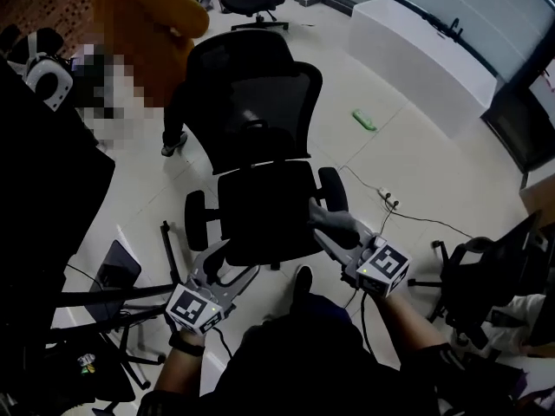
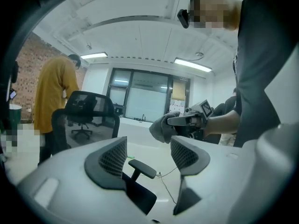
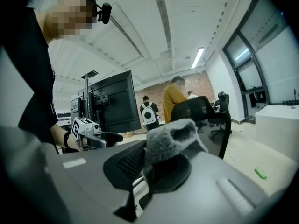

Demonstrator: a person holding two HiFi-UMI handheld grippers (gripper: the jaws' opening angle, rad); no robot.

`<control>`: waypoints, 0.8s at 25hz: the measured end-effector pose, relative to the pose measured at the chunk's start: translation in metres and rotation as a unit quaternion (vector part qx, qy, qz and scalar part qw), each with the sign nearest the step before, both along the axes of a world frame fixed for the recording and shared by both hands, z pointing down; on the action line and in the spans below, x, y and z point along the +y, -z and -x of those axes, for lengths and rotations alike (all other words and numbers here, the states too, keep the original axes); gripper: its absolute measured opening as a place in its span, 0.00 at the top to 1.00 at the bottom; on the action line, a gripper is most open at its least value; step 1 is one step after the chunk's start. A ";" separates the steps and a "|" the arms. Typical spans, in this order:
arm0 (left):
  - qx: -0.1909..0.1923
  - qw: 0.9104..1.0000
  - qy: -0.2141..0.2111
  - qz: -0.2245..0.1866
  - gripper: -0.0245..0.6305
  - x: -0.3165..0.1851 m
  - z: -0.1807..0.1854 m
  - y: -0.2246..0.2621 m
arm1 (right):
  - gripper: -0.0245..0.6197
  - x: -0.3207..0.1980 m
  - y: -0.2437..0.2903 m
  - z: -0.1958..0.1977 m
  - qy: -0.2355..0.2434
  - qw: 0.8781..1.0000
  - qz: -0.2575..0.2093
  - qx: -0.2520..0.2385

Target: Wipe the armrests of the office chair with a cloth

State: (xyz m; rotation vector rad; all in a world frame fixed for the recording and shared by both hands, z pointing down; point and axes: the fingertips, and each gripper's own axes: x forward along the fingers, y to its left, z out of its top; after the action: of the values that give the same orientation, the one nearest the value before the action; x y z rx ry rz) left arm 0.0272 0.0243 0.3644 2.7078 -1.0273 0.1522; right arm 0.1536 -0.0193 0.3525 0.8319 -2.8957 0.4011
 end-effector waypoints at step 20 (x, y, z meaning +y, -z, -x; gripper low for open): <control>-0.023 0.999 0.004 0.049 0.44 -0.160 -0.049 -0.095 | 0.93 -0.200 -0.142 -0.053 -0.020 0.991 0.065 0.113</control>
State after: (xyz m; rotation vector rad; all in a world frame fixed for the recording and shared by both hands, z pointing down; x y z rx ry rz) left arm 0.0757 -0.1354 0.4595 2.6222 -1.0166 0.2575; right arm 0.2068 -0.2195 0.4946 0.8543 -2.6198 0.4610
